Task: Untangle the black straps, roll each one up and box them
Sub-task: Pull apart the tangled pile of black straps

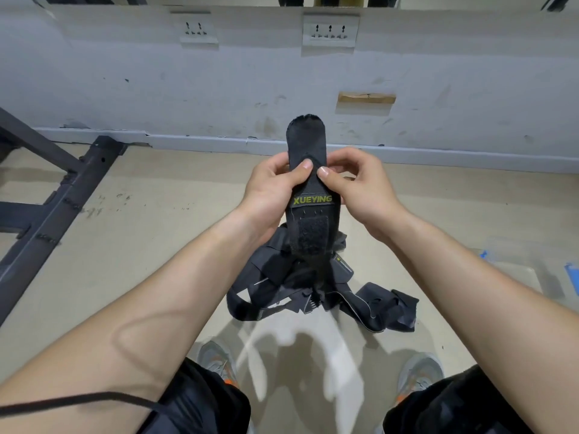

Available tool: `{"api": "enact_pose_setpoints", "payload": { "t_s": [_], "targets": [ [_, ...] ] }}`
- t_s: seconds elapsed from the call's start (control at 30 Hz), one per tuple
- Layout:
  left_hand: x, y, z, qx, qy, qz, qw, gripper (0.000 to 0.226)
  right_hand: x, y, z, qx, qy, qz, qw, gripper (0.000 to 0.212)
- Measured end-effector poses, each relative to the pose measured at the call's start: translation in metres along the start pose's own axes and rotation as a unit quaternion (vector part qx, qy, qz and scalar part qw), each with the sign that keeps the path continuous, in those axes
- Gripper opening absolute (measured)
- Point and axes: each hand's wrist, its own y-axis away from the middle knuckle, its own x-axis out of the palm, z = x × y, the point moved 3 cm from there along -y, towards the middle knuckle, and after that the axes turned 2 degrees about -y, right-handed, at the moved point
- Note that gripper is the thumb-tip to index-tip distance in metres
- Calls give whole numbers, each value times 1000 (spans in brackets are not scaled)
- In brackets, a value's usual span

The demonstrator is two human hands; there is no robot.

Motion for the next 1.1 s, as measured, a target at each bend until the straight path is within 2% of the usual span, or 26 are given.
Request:
{"api": "enact_pose_setpoints", "payload": {
  "t_s": [0.07, 0.17, 0.23, 0.3, 0.4, 0.47, 0.6, 0.73, 0.8, 0.93, 1.1],
  "targets": [
    [-5, 11, -1, 13, 5, -37, 999, 26, 11, 4, 0, 26, -43, -3, 999, 3],
    [-13, 31, 7, 4, 14, -42, 999, 37, 32, 12, 6, 61, -149, -3, 987, 19],
    [-22, 45, 20, -20, -13, -20, 1000, 35, 45, 15, 13, 68, -187, -9, 980, 22],
    [-36, 61, 37, -45, -59, -14, 997, 32, 59, 17, 15, 79, -199, -10, 977, 21],
    [-52, 81, 55, -74, -39, -22, 996, 38, 80, 22, 15, 110, -223, -6, 968, 24],
    [-61, 92, 53, -59, -34, -46, 997, 36, 94, 30, 15, 132, -236, 12, 963, 26],
    [-76, 105, 30, -24, -21, -82, 996, 35, 123, 53, 15, 185, -214, 97, 954, 26],
    [-90, 115, 31, -56, 32, -45, 997, 37, 136, 49, 24, 127, -196, 61, 970, 11],
    [-97, 117, 48, -82, -4, -11, 997, 36, 138, 40, 30, 108, -214, 51, 970, 12],
    [-114, 119, 91, -147, -57, -2, 987, 34, 139, 6, 30, 125, -249, 21, 960, 12],
    [-153, 110, 148, -207, -88, -15, 974, 32, 167, -46, -4, 146, -249, -2, 957, 11]
  ]
}}
